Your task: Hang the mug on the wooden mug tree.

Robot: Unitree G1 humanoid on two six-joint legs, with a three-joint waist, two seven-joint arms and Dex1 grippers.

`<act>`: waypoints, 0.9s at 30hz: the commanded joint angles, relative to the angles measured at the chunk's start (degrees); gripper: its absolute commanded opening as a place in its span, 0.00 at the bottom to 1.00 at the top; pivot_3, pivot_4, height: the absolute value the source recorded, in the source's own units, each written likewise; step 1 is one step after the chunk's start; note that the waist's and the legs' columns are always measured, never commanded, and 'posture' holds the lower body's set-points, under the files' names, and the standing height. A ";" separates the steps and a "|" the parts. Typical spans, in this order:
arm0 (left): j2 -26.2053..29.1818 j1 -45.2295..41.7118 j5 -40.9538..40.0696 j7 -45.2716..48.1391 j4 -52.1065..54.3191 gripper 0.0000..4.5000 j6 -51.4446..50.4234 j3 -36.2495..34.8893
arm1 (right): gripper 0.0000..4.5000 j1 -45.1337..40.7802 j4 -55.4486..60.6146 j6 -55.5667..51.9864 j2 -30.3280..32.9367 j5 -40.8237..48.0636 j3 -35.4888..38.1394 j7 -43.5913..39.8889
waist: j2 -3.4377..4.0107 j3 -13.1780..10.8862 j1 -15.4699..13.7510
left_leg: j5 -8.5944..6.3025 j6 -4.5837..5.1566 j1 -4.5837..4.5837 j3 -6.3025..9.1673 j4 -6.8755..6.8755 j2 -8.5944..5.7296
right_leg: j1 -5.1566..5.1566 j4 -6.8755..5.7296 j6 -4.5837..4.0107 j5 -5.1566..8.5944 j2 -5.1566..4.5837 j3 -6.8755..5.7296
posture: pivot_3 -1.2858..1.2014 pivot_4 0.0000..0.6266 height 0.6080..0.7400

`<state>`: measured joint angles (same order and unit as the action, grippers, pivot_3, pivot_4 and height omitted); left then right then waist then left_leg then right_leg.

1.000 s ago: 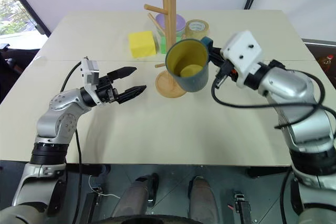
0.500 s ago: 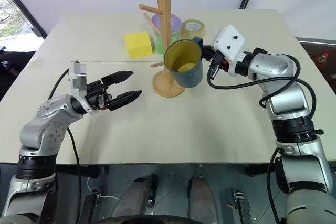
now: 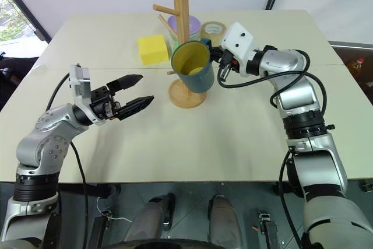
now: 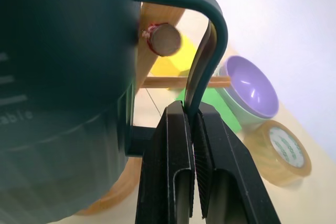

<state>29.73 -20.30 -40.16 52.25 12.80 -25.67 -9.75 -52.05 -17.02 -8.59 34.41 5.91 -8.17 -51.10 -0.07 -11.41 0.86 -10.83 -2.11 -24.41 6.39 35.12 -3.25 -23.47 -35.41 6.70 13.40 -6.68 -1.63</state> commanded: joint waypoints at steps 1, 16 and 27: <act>0.50 -0.75 -1.20 -0.32 2.47 1.00 0.59 -1.28 | 0.01 -2.14 -0.54 1.36 -0.54 -0.39 0.78 -0.44 | 0.00 0.00 -0.03 | 0.00 0.00 0.00 0.00 0.00 0.00 | 0.00 0.00 0.00 0.00 0.00 0.00 | 0.52 0.24 1.00; -0.40 -0.06 0.52 -3.49 1.94 1.00 1.28 -1.27 | 0.53 6.39 4.74 0.33 4.44 1.87 10.78 4.13 | 0.00 0.00 -0.29 | 0.02 -0.03 0.01 0.02 0.00 -0.02 | 0.03 -0.01 0.01 0.00 0.00 0.01 | 0.52 0.24 1.00; -7.34 6.30 13.89 -18.42 -8.55 1.00 13.30 -2.67 | 0.53 31.77 14.62 1.44 -8.91 8.63 24.34 21.12 | -0.01 0.02 -0.11 | 0.02 -0.03 0.27 -0.08 -0.03 0.05 | 0.09 -0.25 -0.01 0.00 0.04 0.14 | 0.52 0.24 1.00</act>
<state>22.94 -14.31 -27.98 35.97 4.66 -15.58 -10.68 -21.24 -5.76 -9.46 26.74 13.46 15.21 -32.03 -0.08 -11.38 0.75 -10.81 -2.14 -24.12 6.32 35.11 -3.20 -23.38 -35.71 6.67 13.41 -6.65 -1.49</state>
